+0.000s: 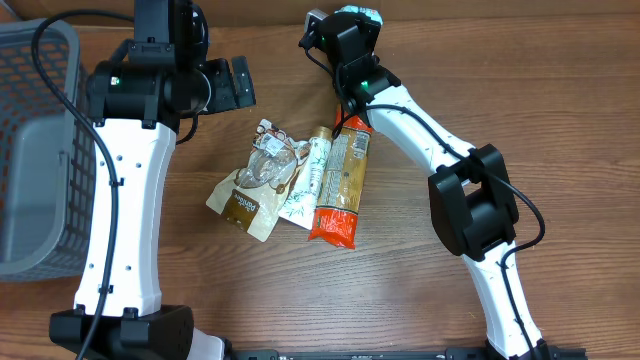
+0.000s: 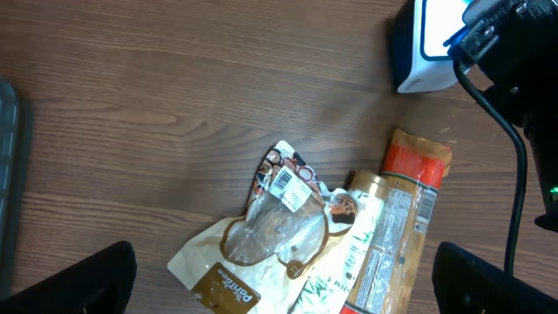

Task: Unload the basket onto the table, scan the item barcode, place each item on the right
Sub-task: 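Hold the wipes pack barcode under the white scanner with the right gripper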

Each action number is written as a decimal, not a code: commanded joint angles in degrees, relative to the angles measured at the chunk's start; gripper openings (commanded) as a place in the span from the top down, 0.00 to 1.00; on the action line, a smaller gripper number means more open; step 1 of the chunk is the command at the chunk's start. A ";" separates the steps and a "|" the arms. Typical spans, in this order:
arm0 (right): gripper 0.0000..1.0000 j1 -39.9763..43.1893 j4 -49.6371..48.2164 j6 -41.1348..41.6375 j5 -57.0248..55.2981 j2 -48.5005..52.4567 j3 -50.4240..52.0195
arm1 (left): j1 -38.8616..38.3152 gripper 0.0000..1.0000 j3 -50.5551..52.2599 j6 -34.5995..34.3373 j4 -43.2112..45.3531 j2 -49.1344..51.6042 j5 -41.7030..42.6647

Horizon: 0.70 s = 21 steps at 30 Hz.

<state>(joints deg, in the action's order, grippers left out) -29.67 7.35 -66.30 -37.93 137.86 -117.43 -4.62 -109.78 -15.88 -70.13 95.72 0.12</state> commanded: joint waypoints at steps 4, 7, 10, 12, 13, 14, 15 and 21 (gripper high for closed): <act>0.96 0.00 3.13 7.23 -0.92 -7.41 -0.94 | 0.11 0.00 0.39 1.11 0.07 -0.22 -0.70; 0.96 0.00 10.23 13.88 0.63 -13.35 -0.94 | 0.11 0.00 0.39 1.11 0.07 -0.22 -0.70; 0.96 0.00 22.03 32.39 6.84 -21.53 -0.94 | 0.11 0.01 0.39 1.11 0.07 -0.22 -0.70; 0.96 1.01 31.54 43.34 19.04 -27.30 -0.94 | 0.11 0.00 0.39 1.11 0.07 -0.22 -0.70; 0.96 1.79 34.71 47.10 25.14 -29.53 -0.94 | 0.11 0.00 0.39 1.11 0.07 -0.22 -0.70; 0.96 3.28 38.56 51.80 33.62 -32.39 -0.94 | 0.11 0.00 0.39 1.11 0.07 -0.22 -0.70; 0.96 5.16 41.99 56.02 41.09 -34.93 -0.94 | 0.11 0.00 0.39 1.11 0.04 -0.22 -0.70; 0.96 17.49 58.82 71.65 55.45 -42.40 -0.94 | 0.11 0.00 0.39 1.11 0.04 -0.22 -0.70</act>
<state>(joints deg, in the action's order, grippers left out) -17.93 61.76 -8.88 5.04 95.85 -118.61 -4.62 -109.75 -15.88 -70.13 95.72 0.12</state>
